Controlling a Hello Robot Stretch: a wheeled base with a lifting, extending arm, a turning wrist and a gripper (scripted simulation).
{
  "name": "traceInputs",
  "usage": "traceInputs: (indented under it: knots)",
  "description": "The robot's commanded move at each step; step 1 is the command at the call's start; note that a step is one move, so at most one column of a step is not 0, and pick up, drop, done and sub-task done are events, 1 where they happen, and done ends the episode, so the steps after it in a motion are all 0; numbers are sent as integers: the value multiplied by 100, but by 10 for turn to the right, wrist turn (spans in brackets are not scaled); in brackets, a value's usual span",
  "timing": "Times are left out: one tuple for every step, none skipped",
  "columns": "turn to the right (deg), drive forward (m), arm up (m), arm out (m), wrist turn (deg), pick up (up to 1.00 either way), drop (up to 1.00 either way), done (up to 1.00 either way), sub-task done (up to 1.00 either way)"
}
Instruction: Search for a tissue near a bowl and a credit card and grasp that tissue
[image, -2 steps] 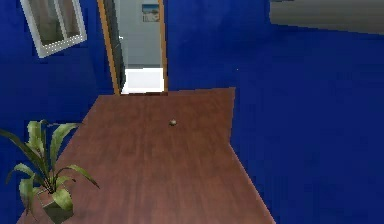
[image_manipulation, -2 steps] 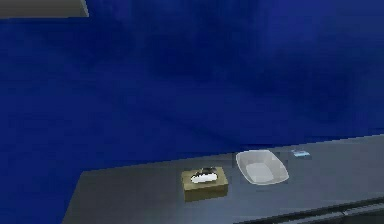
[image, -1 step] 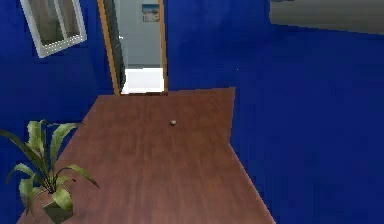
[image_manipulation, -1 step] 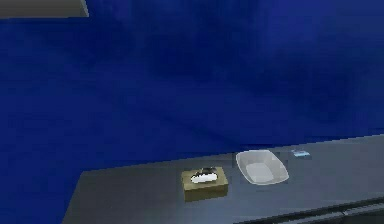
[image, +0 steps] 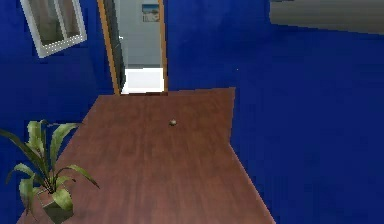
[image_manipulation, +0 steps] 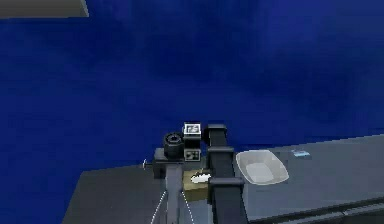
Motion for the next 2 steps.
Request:
traceInputs:
  knots:
    - [0,0,0,0,450,0,0,0,0]
    - [0,0,0,0,450,0,0,0,0]
